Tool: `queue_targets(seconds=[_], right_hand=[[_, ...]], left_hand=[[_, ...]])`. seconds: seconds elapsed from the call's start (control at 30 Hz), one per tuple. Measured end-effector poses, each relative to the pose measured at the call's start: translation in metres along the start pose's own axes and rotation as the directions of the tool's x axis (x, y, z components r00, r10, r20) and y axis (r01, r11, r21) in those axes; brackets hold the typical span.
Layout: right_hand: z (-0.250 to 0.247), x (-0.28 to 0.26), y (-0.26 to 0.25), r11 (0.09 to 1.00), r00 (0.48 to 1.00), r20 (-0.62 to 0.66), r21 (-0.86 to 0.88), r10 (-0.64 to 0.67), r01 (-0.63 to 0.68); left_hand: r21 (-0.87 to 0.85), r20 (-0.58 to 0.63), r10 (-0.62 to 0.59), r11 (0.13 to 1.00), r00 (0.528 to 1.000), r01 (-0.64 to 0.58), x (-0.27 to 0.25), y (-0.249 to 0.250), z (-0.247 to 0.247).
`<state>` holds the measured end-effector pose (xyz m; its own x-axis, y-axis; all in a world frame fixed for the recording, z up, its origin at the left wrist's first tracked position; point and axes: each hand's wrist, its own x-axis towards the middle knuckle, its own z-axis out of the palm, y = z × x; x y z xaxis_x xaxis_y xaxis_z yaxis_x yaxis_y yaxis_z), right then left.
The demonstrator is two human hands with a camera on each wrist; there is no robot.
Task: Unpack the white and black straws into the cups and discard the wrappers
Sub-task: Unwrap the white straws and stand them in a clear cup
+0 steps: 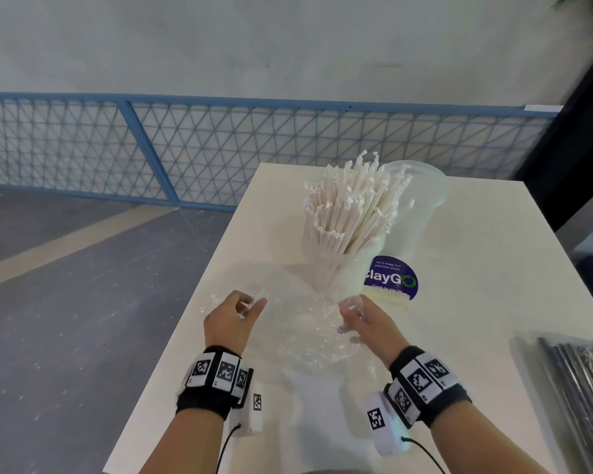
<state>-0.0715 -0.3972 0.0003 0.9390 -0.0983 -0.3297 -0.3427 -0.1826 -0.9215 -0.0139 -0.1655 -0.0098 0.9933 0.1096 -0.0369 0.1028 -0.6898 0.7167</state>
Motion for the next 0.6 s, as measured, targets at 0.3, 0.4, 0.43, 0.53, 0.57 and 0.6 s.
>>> queue_targets(seconds=[0.3, 0.4, 0.43, 0.53, 0.57, 0.6], right_hand=[[-0.019, 0.018, 0.013, 0.968, 0.977, -0.190, -0.212, 0.093, -0.133], [-0.009, 0.011, 0.010, 0.871, 0.930, -0.349, -0.486, -0.115, -0.075], [-0.004, 0.005, 0.005, 0.809, 0.903, -0.339, -0.587, -0.262, 0.014], [0.012, -0.011, -0.004, 0.550, 0.955, 0.029, -0.812, -0.296, 0.195], [0.016, -0.013, 0.000, 0.463, 0.979, 0.137, -0.865, -0.152, 0.193], [0.019, -0.012, 0.008, 0.404, 0.981, 0.193, -0.898, 0.002, 0.176]], left_hand=[[-0.085, -0.236, -0.118, 0.991, 0.964, 0.101, 0.022, -0.029, -0.011], [-0.101, -0.172, -0.114, 0.990, 0.979, 0.097, 0.018, -0.026, -0.007], [-0.121, -0.151, -0.111, 0.988, 0.982, 0.093, 0.017, -0.024, -0.006], [-0.121, -0.133, -0.045, 0.992, 0.990, 0.028, 0.015, -0.020, -0.005], [-0.103, -0.131, -0.018, 0.995, 0.991, 0.004, 0.015, -0.020, -0.005], [-0.085, -0.129, 0.006, 0.996, 0.992, -0.017, 0.014, -0.020, -0.005]])
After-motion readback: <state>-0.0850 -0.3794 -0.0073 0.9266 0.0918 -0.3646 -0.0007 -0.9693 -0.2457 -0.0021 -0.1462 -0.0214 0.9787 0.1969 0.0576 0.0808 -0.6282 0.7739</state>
